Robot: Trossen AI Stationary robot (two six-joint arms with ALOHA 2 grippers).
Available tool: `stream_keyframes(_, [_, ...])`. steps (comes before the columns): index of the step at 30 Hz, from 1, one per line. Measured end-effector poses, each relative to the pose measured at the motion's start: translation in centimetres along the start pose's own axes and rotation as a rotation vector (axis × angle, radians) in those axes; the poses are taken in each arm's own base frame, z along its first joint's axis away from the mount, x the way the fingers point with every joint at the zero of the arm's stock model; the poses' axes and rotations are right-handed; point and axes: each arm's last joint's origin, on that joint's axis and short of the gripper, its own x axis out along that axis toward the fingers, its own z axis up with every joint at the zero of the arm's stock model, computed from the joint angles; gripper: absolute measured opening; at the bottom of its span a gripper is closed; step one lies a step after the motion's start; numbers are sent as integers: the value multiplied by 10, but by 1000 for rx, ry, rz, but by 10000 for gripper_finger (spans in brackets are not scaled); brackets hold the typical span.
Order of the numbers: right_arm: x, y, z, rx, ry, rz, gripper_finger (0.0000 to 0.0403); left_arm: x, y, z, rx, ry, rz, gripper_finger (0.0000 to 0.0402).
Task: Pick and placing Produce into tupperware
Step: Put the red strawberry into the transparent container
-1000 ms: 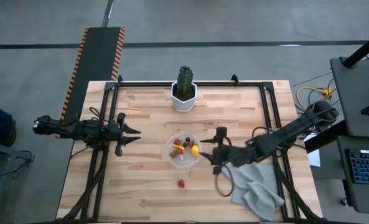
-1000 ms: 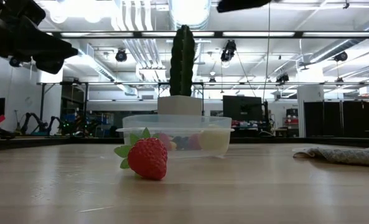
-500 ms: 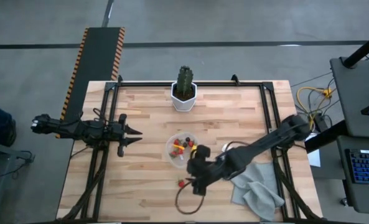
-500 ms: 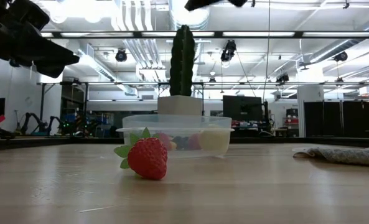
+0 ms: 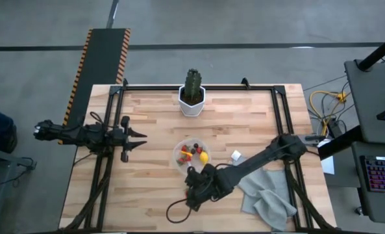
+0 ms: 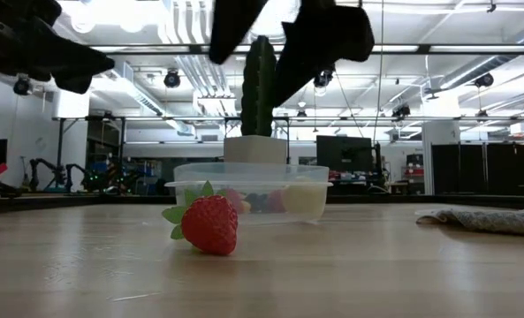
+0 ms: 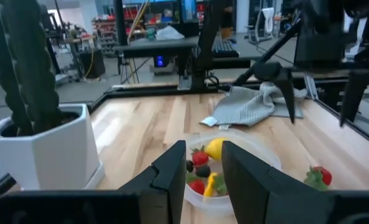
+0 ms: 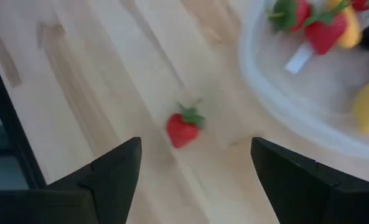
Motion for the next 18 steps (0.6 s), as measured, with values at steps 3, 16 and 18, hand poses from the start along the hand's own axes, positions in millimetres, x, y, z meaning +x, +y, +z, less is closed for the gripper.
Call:
stream_keyframes(3, [10,12,0,35,4,13,293,-2,1,2,16,-16,1,88])
stream_keyframes(16, [61,31,-9,146,80,-89,287,-5,2,6,62,-44,2,88])
stream_keyframes(18, [63,33,-8,170,74,-88,285,-5,2,6,64,-42,1,88])
